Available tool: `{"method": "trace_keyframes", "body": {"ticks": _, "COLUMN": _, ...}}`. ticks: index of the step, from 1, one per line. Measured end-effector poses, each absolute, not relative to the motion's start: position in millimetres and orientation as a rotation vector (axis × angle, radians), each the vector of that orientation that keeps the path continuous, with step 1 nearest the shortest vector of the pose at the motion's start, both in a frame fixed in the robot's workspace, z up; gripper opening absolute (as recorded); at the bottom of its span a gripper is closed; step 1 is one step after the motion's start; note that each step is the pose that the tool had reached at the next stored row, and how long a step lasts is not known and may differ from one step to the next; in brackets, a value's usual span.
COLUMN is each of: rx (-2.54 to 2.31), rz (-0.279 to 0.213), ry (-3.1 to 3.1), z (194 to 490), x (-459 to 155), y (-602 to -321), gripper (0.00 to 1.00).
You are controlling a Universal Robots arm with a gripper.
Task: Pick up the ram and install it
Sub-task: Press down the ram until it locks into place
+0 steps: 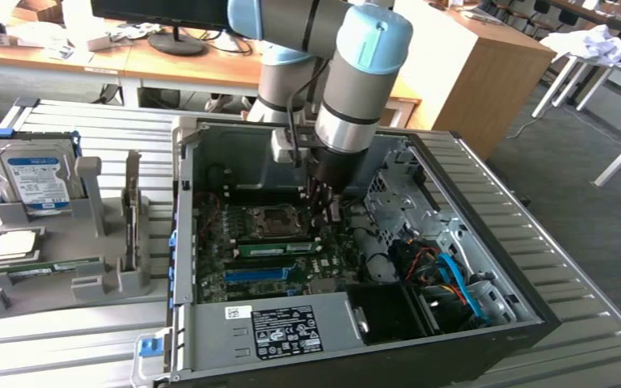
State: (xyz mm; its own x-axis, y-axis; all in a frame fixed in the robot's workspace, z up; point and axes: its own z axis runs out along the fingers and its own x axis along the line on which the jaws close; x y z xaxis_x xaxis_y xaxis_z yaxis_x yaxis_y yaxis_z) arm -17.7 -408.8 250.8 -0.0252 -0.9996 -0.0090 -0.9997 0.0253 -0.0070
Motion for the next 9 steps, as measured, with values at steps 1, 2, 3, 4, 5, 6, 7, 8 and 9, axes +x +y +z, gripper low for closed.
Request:
{"method": "trace_keyframes", "body": {"ticks": 1, "rx": -2.185, "rz": 0.002, "ry": 2.241, "z": 251.7, "x": -16.1, "y": -408.8, "gripper": 0.1}}
{"method": "trace_keyframes", "body": {"ticks": 2, "rx": -2.185, "rz": 0.002, "ry": 2.241, "z": 252.8, "x": -14.5, "y": -408.8, "gripper": 0.1}}
{"method": "trace_keyframes", "body": {"ticks": 3, "rx": -2.185, "rz": 0.003, "ry": 2.241, "z": 253.9, "x": -13.2, "y": -408.8, "gripper": 0.1}}
{"method": "trace_keyframes", "body": {"ticks": 4, "rx": -2.185, "rz": 0.003, "ry": 2.241, "z": 255.2, "x": -11.9, "y": -408.8, "gripper": 0.1}}
{"method": "trace_keyframes", "body": {"ticks": 5, "rx": -2.185, "rz": 0.003, "ry": 2.241, "z": 256.5, "x": -10.5, "y": -408.8, "gripper": 0.1}}
{"method": "trace_keyframes", "body": {"ticks": 6, "rx": -2.185, "rz": 0.003, "ry": 2.241, "z": 257.9, "x": -9.4, "y": -408.8, "gripper": 0.1}}
{"method": "trace_keyframes", "body": {"ticks": 7, "rx": -2.185, "rz": 0.003, "ry": 2.241, "z": 259.4, "x": -8.3, "y": -408.8, "gripper": 0.1}}
{"method": "trace_keyframes", "body": {"ticks": 8, "rx": -2.185, "rz": 0.003, "ry": 2.241, "z": 261.0, "x": -7.2, "y": -408.8, "gripper": 0.1}}
{"method": "trace_keyframes", "body": {"ticks": 9, "rx": -2.185, "rz": 0.004, "ry": 2.24, "z": 262.6, "x": -6.1, "y": -408.8, "gripper": 0.1}}
